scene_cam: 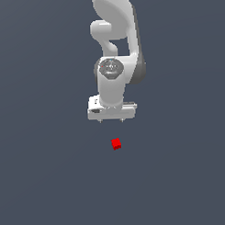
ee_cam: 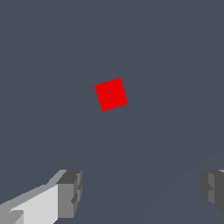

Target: Pick up the red cube and move it to a goal position.

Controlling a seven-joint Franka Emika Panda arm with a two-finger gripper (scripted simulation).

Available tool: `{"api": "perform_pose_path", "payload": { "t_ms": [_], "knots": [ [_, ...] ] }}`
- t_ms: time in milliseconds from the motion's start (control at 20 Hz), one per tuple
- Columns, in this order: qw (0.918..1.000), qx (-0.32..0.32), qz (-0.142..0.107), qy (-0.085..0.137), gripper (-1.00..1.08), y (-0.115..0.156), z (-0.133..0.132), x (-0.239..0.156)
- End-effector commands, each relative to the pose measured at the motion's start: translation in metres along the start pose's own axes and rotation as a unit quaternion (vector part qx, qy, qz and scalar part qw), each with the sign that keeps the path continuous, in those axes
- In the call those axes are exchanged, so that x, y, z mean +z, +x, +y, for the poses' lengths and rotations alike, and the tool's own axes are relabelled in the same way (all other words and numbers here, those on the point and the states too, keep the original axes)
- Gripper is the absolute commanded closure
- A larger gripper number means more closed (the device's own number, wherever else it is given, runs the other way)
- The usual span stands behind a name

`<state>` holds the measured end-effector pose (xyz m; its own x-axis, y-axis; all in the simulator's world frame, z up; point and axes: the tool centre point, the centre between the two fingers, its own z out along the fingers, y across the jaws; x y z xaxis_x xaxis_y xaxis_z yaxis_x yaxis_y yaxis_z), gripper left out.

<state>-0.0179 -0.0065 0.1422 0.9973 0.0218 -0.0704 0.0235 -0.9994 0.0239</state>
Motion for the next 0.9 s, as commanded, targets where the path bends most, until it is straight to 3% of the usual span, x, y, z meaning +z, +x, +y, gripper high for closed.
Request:
{"api": "perform_pose_path", "payload": {
  "t_ms": [0,400,850],
  "knots": [
    [1.0000,0.000,0.000,0.000,-0.92,0.000,0.000,0.000],
    [0.9998,-0.018,0.005,0.001,-0.92,0.008,-0.001,0.015],
    [0.9966,-0.079,0.020,0.004,-0.92,0.037,-0.008,0.064]
  ]
}}
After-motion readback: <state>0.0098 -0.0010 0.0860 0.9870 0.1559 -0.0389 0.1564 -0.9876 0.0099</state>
